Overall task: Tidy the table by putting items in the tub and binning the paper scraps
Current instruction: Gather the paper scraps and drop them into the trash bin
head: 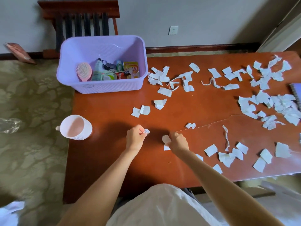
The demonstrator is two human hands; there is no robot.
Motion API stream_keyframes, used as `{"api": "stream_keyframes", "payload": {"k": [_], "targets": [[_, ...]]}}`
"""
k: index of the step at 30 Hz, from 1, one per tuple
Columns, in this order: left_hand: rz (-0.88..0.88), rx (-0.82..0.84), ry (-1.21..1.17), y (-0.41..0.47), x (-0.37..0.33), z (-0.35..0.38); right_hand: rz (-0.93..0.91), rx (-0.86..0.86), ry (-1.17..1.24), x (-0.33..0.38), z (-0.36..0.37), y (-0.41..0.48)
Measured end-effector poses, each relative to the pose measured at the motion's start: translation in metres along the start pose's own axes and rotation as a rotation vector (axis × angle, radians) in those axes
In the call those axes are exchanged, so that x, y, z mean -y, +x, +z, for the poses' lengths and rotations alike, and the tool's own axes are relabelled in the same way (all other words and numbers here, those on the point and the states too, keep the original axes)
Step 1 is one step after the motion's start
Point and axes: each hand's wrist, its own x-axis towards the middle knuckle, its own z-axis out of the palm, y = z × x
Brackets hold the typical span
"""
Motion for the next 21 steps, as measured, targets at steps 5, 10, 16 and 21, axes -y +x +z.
{"api": "stream_keyframes", "payload": {"k": [5, 10, 16, 21], "targets": [[-0.048, -0.053, -0.014, 0.018, -0.011, -0.005, -0.105, -0.009, -0.017, 0.002, -0.011, 0.022], [-0.077, -0.126, 0.048, 0.054, -0.013, -0.012, -0.129, -0.029, 0.083, 0.009, -0.045, 0.047], [-0.179, -0.111, 0.114, 0.086, -0.022, -0.004, -0.264, 0.244, -0.093, -0.016, -0.047, 0.04], [-0.099, -0.065, 0.227, 0.089, -0.027, -0.001, -0.352, 0.279, -0.239, -0.023, -0.03, 0.029]]}}
